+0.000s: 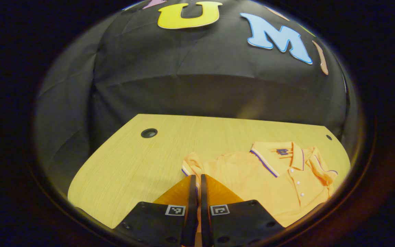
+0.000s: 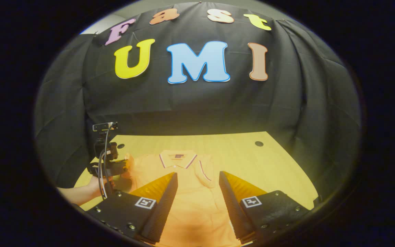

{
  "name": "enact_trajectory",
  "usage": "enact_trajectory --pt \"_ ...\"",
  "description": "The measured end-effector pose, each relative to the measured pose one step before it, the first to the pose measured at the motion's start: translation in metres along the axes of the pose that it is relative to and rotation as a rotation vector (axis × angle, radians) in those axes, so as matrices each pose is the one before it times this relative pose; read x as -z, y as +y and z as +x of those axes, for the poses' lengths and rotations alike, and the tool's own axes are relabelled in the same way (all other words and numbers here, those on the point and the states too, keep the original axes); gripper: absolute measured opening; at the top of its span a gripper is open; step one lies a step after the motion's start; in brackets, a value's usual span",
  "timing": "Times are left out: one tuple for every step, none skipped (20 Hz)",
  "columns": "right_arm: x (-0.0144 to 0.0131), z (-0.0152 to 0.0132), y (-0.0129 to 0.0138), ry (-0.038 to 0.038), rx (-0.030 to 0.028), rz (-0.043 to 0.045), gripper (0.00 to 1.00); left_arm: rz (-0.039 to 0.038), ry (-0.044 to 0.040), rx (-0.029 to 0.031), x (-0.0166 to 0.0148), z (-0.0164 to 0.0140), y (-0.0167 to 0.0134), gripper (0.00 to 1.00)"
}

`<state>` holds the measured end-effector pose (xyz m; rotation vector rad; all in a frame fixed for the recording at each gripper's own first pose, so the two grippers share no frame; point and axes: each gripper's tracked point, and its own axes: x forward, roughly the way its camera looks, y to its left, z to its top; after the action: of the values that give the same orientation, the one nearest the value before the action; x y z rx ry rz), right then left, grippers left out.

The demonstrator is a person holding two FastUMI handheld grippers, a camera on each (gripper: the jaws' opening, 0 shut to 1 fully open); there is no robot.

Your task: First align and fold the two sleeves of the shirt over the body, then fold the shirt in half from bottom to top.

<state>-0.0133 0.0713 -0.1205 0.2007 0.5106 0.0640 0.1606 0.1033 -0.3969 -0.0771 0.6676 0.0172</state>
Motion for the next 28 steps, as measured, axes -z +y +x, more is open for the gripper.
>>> enact_trajectory --pt "0.00238 0.00004 -0.00053 0.00798 0.00062 0.00141 0.76 0.00285 -0.00926 0.02135 -0.00546 -0.00082 -0.01123 0.12" --pt "0.00031 0.00054 -0.00069 -0.00108 0.00102 0.00218 0.76 0.00945 -0.00596 0.01622 -0.00213 0.00086 -0.00996 0.12" --pt "0.00027 0.00010 0.00004 -0.00132 0.00035 -0.00084 0.76 0.01437 0.00052 0.01141 -0.00131 0.00157 -0.00851 0.12" --pt "0.00232 0.00040 -0.00092 0.00295 0.00186 -0.00373 0.76 0.01294 0.00699 0.01258 0.00102 0.00156 -0.00833 0.12" --pt "0.00212 -0.00060 -0.00162 0.00215 0.00389 -0.00293 0.76 0.00401 0.00594 0.01948 0.00110 0.00207 -0.00960 0.12" --pt "0.00209 0.00004 -0.00112 0.00283 0.00390 0.00056 0.76 -0.00160 0.00334 0.02033 0.00036 0.00133 -0.00897 0.12" --pt "0.00236 -0.00046 -0.00081 0.00641 0.00331 0.00560 0.76 0.00306 0.00559 0.01322 0.00097 0.00169 -0.00628 0.12" --pt "0.00313 -0.00030 -0.00182 0.00595 0.00373 0.00674 0.76 0.01063 0.00372 0.00672 0.00168 0.00200 -0.00389 0.13" --pt "0.00215 -0.00025 -0.00256 0.00541 0.00710 0.00540 0.76 0.00990 0.00476 0.00448 0.00102 0.00236 -0.00263 0.12" --pt "0.00323 -0.00002 -0.00338 0.00514 0.00989 0.00462 0.76 0.00469 0.00541 0.00679 0.00112 0.00250 -0.00424 0.12" --pt "0.00116 -0.00026 -0.00324 0.00314 0.01006 0.00667 0.76 0.00118 0.00593 0.00454 0.00105 0.00215 -0.00353 0.12" --pt "0.00281 0.00000 -0.00224 0.00464 0.01009 0.00929 0.76 0.00055 0.00739 0.00972 0.00166 0.00035 -0.00397 0.12" --pt "0.00186 0.00027 -0.00196 0.00193 0.00827 0.01253 0.76 0.00186 0.00839 0.00767 0.00139 0.00005 -0.00314 0.12" --pt "0.00120 0.00060 -0.00107 -0.00079 0.00465 0.01383 0.76 0.00498 0.00801 0.00845 0.00157 0.00309 -0.00442 0.13" --pt "0.00130 0.00137 -0.00045 0.00059 0.00059 0.01135 0.76 0.00847 0.00844 0.00319 0.00154 0.00152 -0.00350 0.12" --pt "0.00280 0.00133 -0.00110 0.00290 0.00047 0.00568 0.76 0.01024 0.00706 0.00161 0.00261 0.00112 -0.00245 0.12" --pt "0.00256 0.00144 -0.00165 0.00492 -0.00029 0.00095 0.76 0.00851 0.00504 0.00671 0.00015 0.00030 -0.00321 0.16" --pt "0.00199 -0.00017 -0.00180 0.00480 0.00016 0.00037 0.76 0.00436 0.00156 0.00548 -0.00059 -0.00011 -0.00324 0.16" --pt "0.00098 0.00019 -0.00202 0.00009 -0.00208 0.00107 0.76 -0.00179 0.00290 0.01738 -0.00041 -0.00146 -0.00370 0.20" --pt "0.00345 0.00140 -0.00215 0.00323 -0.00134 -0.00005 0.76 -0.00428 0.00095 0.00622 0.00032 -0.00153 -0.00254 0.23" --pt "0.00254 0.00066 -0.00268 0.00299 -0.00066 0.00093 0.76 -0.00844 0.00705 0.01218 0.00092 -0.00193 -0.00416 0.23" --pt "0.00218 0.00017 -0.00299 0.00149 -0.00173 0.00449 0.75 -0.00577 0.00998 0.01000 0.00429 -0.00385 -0.00475 0.24" --pt "0.00137 -0.00033 -0.00265 -0.00308 -0.00060 0.00702 0.74 -0.00484 0.00296 0.01274 0.00147 -0.00346 -0.00392 0.26" --pt "0.00246 0.00043 -0.00414 -0.00333 0.00299 0.00453 0.76 0.00033 0.00239 0.00224 0.00233 -0.00463 -0.00243 0.35" --pt "0.00274 0.00055 -0.00445 -0.00028 0.00269 -0.00022 0.76 0.00321 -0.00181 0.00591 0.00094 -0.00603 -0.00319 0.52" --pt "0.00432 -0.00021 -0.00315 0.00373 -0.00025 -0.00115 0.75 0.00286 -0.00348 0.00106 0.00024 -0.00781 -0.00288 0.58" --pt "0.00371 0.00003 -0.00348 0.00540 -0.00304 -0.00001 0.76 0.00027 0.00118 0.00306 0.00172 -0.00858 -0.00351 0.68" --pt "0.00350 -0.00009 -0.00413 0.00242 -0.00174 0.00009 0.76 -0.00037 0.00379 0.00515 0.00338 -0.00803 -0.00494 0.73"
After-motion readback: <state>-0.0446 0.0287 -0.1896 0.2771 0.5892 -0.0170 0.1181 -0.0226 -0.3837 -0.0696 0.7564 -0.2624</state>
